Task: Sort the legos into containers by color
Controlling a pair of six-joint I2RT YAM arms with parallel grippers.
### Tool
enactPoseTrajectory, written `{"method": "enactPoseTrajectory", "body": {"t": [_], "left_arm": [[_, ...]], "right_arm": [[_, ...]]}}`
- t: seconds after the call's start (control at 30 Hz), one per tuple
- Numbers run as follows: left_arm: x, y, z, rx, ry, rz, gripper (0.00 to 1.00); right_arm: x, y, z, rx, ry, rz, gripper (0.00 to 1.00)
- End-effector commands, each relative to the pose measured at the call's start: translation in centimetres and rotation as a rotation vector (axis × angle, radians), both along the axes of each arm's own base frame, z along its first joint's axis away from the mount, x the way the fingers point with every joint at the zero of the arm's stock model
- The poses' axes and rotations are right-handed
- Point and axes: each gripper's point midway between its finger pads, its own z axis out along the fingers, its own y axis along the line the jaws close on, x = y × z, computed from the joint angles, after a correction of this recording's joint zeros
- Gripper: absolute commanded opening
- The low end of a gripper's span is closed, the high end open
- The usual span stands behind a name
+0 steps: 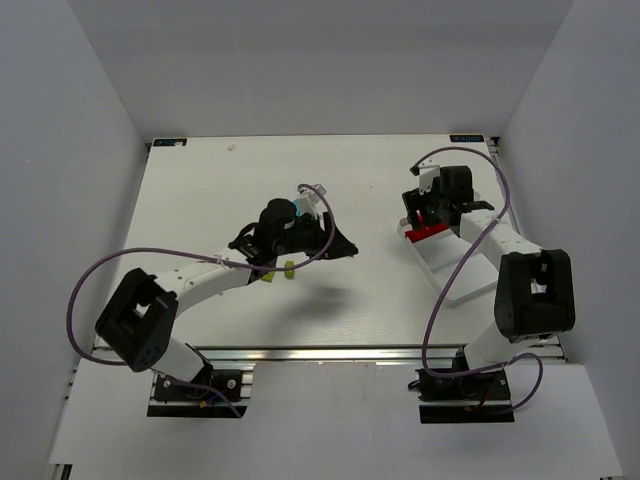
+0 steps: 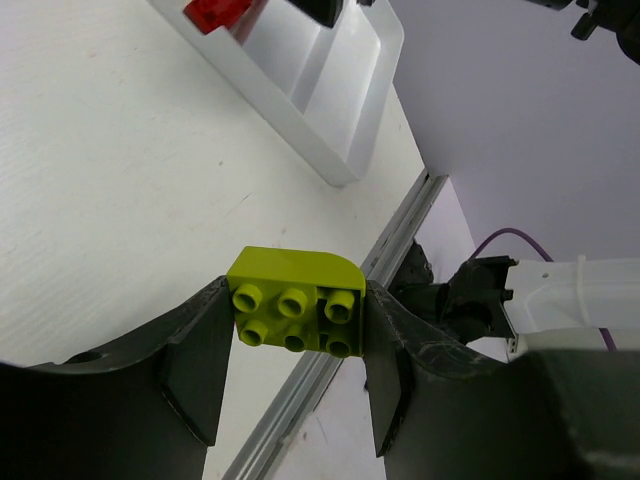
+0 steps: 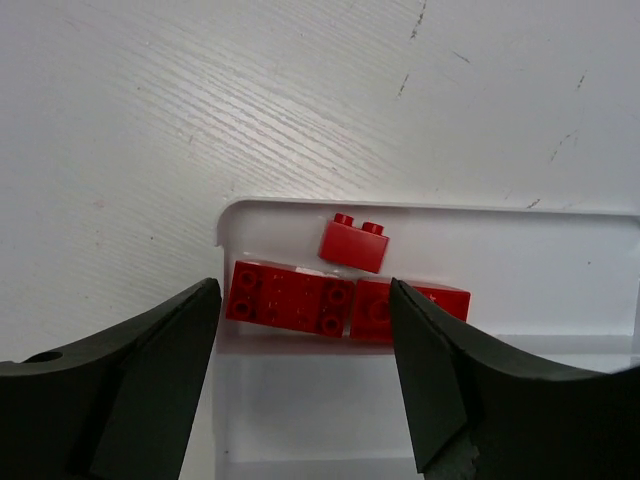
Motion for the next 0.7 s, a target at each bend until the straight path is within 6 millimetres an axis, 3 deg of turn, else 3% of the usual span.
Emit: {"method": "enactPoseTrajectory", "body": {"t": [0.0, 0.07, 0.1, 0.13, 0.17, 0.2, 0.23, 0.27, 0.3, 0.33, 0.37, 0.4, 0.43, 0.47, 0.53, 0.57, 0.6, 0.63, 0.67], "left_arm": [[1.0, -2.7, 2.8, -0.061, -0.086, -0.059, 0.18], [1.3, -4.4, 3.5, -0.074, -0.108, -0.085, 0.18], [1.8, -4.8, 3.5, -0.075, -0.113, -0.084, 0.17], [1.9, -5.9, 2.1, -0.057, -0.093, -0.101, 0.18], [2.3, -7.1, 3.1, -0.069, -0.127, -0.115, 0.18], [3.0, -7.7, 3.0, -0.065, -0.137, -0.113, 0.18], [3.3, -8.9, 1.2, -0.037, -0.124, -0.134, 0.18], [3.3, -10.0, 0.8, -0.031, -0.129, -0.149, 0.18], [4.4, -11.1, 2.0, -0.051, -0.158, -0.149, 0.17], [4.5, -12.3, -0.2, -0.028, -0.134, -0.171, 0.17], [5.1, -13.0, -0.7, -0.028, -0.137, -0.175, 0.17], [5.4, -14.4, 0.5, -0.054, -0.164, -0.19, 0.17], [5.1, -15.5, 0.3, -0.069, -0.161, -0.218, 0.17], [5.5, -16.2, -1.7, -0.058, -0.138, -0.226, 0.17], [5.0, -18.6, -0.4, -0.109, -0.169, -0.271, 0.18], [5.4, -19.2, -2.0, -0.099, -0.154, -0.276, 0.18], [5.4, -20.4, -0.7, -0.127, -0.178, -0.289, 0.19], [5.2, -21.1, -0.9, -0.125, -0.174, -0.3, 0.2], [5.6, -21.6, -2.4, -0.11, -0.159, -0.301, 0.22]], "right_arm": [[0.1, 0.1, 3.6, 0.074, -0.057, 0.006, 0.74], [-0.4, -0.8, 4.4, 0.102, -0.06, -0.027, 0.74], [-0.7, -0.7, 6.0, 0.128, -0.094, -0.027, 0.67], [-1.4, -0.9, 6.4, 0.151, -0.099, -0.038, 0.58], [-1.5, -2.0, 7.6, 0.202, -0.122, -0.106, 0.21], [-2.1, -2.4, 10.2, 0.241, -0.188, -0.142, 0.0], [-2.5, -2.8, 11.4, 0.281, -0.21, -0.169, 0.0], [-3.0, -3.2, 12.9, 0.344, -0.227, -0.189, 0.0], [-3.9, -3.8, 15.3, 0.368, -0.286, -0.202, 0.0], [-4.4, -4.1, 16.4, 0.403, -0.303, -0.218, 0.0], [-5.0, -3.9, 17.4, 0.429, -0.323, -0.211, 0.0], [-5.8, -4.2, 18.8, 0.459, -0.358, -0.226, 0.0], [-6.1, -4.6, 19.2, 0.468, -0.37, -0.239, 0.0], [-6.6, -4.5, 19.8, 0.482, -0.387, -0.234, 0.0], [-7.0, -5.3, 20.1, 0.493, -0.408, -0.259, 0.0], [-7.3, -5.4, 19.4, 0.499, -0.404, -0.262, 0.0], [-7.3, -5.8, 19.4, 0.505, -0.422, -0.271, 0.0], [-7.4, -5.9, 19.2, 0.504, -0.423, -0.269, 0.0], [-7.7, -5.8, 19.2, 0.508, -0.424, -0.26, 0.0]]}}
